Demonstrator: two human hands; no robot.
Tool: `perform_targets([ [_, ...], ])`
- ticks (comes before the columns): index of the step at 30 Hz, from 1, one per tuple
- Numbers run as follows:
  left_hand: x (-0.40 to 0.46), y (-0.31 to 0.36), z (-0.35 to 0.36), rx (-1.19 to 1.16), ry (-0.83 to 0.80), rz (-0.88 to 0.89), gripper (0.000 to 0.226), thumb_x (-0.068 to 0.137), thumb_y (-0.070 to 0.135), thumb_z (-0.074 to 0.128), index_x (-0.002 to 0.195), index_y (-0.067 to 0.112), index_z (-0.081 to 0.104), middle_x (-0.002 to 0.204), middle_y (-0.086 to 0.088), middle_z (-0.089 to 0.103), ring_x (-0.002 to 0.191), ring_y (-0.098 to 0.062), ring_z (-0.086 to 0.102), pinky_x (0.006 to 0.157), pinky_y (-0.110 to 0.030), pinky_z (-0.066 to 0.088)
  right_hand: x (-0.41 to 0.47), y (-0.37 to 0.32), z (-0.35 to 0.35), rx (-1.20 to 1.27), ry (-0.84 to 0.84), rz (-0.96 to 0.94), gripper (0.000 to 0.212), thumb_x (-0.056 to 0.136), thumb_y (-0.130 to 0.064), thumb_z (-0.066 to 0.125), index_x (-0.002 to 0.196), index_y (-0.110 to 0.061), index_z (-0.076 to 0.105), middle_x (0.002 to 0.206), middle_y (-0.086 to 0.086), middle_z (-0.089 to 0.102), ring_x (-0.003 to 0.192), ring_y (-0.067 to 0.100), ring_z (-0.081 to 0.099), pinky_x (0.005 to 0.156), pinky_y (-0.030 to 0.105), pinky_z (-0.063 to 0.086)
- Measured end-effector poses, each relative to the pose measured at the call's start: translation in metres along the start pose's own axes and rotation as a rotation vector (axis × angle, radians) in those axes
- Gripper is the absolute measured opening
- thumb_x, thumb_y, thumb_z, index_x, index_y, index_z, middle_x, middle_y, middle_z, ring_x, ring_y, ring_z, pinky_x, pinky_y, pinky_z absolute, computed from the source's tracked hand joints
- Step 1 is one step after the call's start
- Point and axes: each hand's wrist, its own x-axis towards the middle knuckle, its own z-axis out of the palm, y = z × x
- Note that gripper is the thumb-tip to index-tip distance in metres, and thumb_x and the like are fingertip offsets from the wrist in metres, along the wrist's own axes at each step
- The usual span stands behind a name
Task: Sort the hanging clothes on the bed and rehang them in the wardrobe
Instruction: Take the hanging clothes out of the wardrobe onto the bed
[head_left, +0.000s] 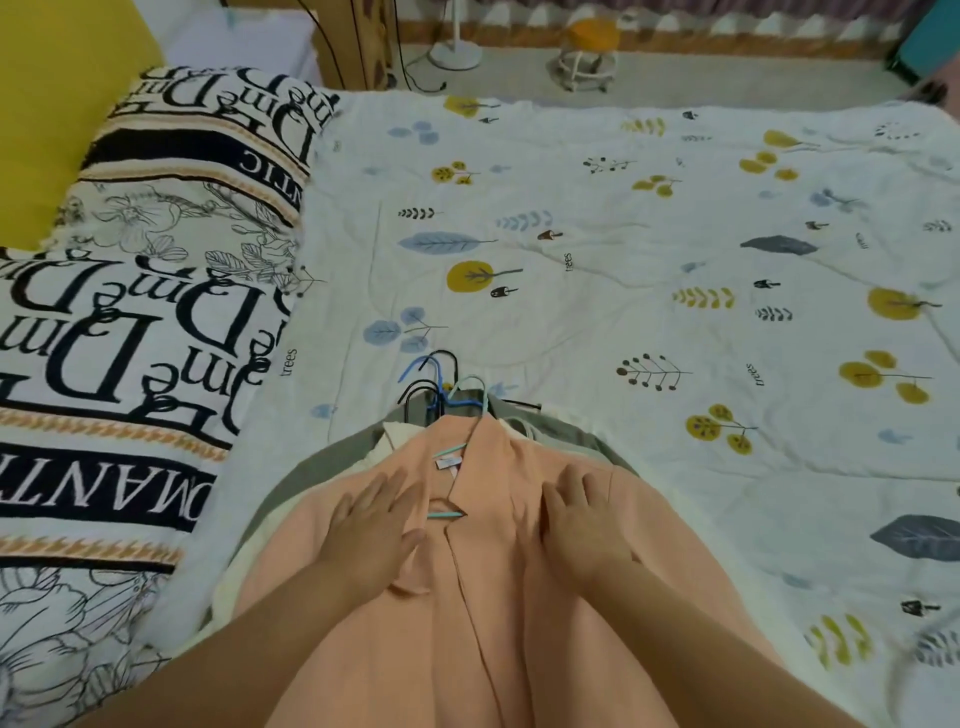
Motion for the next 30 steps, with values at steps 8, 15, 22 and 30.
perform_targets([
  [8,-0.01,0.015,-0.069,-0.137,-0.118,-0.008,0.034,0.097,0.033,0.038,0.124,0.018,0.052,0.128,-0.004,0.056,0.116,-0.022,0.051,0.093,-0.03,0.041,-0.035,-0.009,-0.071,0.061,-0.08,-0.094,0.034,0.099,-0.023,0.033,0.123,-0.01,0.053,0.129,0.008,0.054,0.119,0.024,0.048,0.092,0.03,0.038],
  [15,-0.064,0.032,-0.149,-0.171,-0.04,0.057,0.029,0.096,0.028,0.042,0.118,0.021,0.059,0.122,0.001,0.06,0.11,-0.017,0.054,0.086,-0.027,0.041,-0.098,-0.018,-0.135,0.036,0.021,-0.142,0.034,0.098,-0.026,0.038,0.121,-0.008,0.056,0.126,0.01,0.057,0.117,0.027,0.051,0.094,0.033,0.042],
  [22,-0.143,0.054,-0.204,-0.158,0.01,0.044,0.032,0.095,0.034,0.044,0.122,0.021,0.056,0.124,0.001,0.059,0.111,-0.016,0.054,0.091,-0.028,0.043,-0.171,-0.018,-0.186,-0.002,0.099,-0.199,0.033,0.097,-0.025,0.041,0.122,-0.01,0.055,0.127,0.01,0.056,0.118,0.027,0.05,0.092,0.032,0.042],
  [30,-0.257,0.088,-0.244,-0.188,0.13,-0.032,0.037,0.096,0.035,0.044,0.13,0.022,0.047,0.128,0.0,0.056,0.112,-0.017,0.053,0.084,-0.025,0.04,-0.264,-0.024,-0.231,-0.105,0.21,-0.337,0.036,0.097,-0.029,0.041,0.128,-0.011,0.048,0.131,0.011,0.052,0.12,0.028,0.048,0.094,0.034,0.04],
])
